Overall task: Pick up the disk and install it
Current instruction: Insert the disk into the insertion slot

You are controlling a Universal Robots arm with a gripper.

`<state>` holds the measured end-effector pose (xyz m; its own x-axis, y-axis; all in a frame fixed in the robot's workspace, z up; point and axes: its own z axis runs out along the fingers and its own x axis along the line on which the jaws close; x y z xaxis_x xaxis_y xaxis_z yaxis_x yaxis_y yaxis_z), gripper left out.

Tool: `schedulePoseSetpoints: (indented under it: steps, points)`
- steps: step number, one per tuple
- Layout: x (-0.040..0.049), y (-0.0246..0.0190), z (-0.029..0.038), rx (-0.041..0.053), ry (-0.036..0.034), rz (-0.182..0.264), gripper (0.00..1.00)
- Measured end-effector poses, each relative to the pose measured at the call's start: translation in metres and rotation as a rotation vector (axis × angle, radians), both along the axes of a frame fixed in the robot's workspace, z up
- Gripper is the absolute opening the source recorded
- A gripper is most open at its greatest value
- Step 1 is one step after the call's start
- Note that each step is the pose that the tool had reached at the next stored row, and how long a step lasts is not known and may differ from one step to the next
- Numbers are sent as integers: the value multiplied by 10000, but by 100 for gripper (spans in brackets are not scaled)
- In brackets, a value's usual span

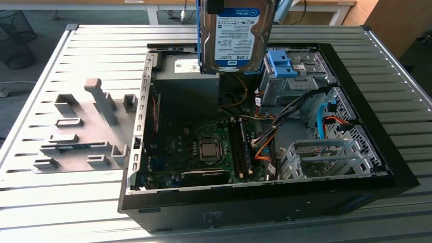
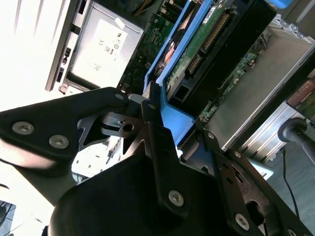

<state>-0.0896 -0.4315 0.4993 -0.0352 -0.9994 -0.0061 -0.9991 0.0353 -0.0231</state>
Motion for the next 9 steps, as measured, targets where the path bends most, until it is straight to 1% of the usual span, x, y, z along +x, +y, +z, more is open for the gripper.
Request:
schedulePoseSetpoints:
  steps: [6, 9]
  points:
    - [0, -30, 0, 0, 0, 0, 36]
    - [0, -58, 0, 0, 0, 0, 36]
